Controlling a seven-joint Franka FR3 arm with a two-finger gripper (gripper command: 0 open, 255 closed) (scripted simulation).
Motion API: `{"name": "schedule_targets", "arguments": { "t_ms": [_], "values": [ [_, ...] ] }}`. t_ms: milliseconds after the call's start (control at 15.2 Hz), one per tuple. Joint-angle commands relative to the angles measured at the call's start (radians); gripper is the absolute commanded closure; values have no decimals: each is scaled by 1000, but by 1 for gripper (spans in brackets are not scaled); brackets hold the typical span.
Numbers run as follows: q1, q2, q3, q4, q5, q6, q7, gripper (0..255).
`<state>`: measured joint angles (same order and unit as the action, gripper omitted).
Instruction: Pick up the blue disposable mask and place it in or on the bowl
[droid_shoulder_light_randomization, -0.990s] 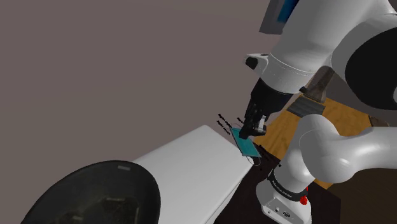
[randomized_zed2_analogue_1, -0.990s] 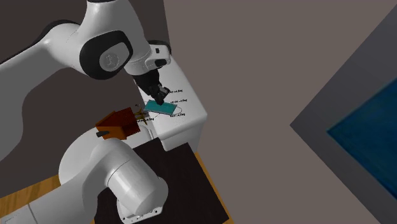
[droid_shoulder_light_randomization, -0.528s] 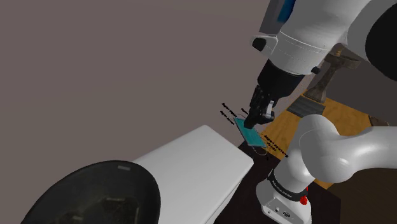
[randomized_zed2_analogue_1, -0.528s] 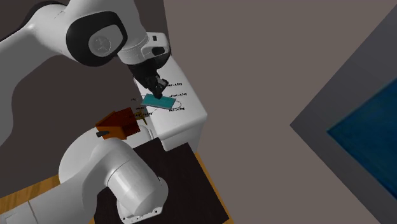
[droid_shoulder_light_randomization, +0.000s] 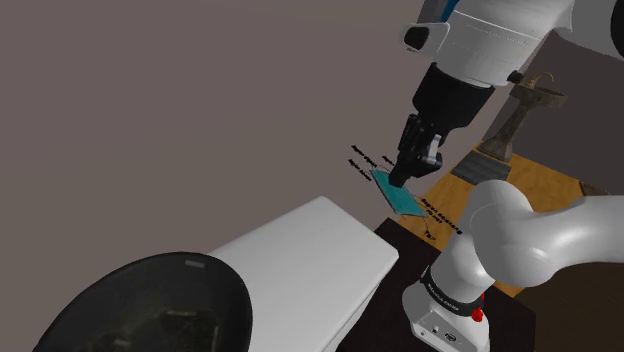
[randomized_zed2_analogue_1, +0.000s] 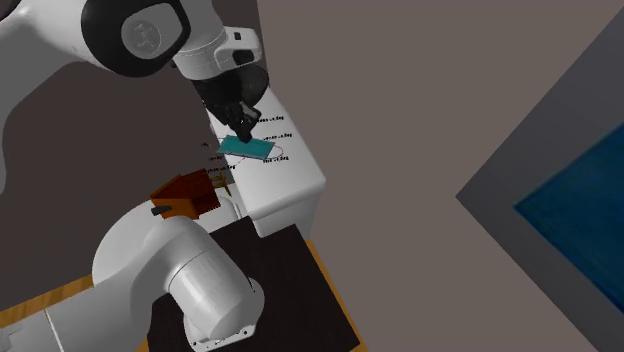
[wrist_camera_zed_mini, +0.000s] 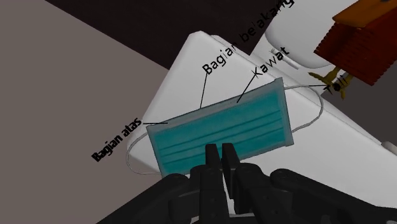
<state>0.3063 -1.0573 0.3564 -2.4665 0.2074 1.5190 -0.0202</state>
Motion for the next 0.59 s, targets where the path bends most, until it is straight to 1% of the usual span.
{"name": "schedule_targets", "arguments": {
  "t_ms": [0,264,528],
  "values": [
    [-9,51,34,43,17,13,25,255],
    [-40,181,130,142,51,61,93,255],
    [-84,317,231,257,62,98,167,255]
  ]
}}
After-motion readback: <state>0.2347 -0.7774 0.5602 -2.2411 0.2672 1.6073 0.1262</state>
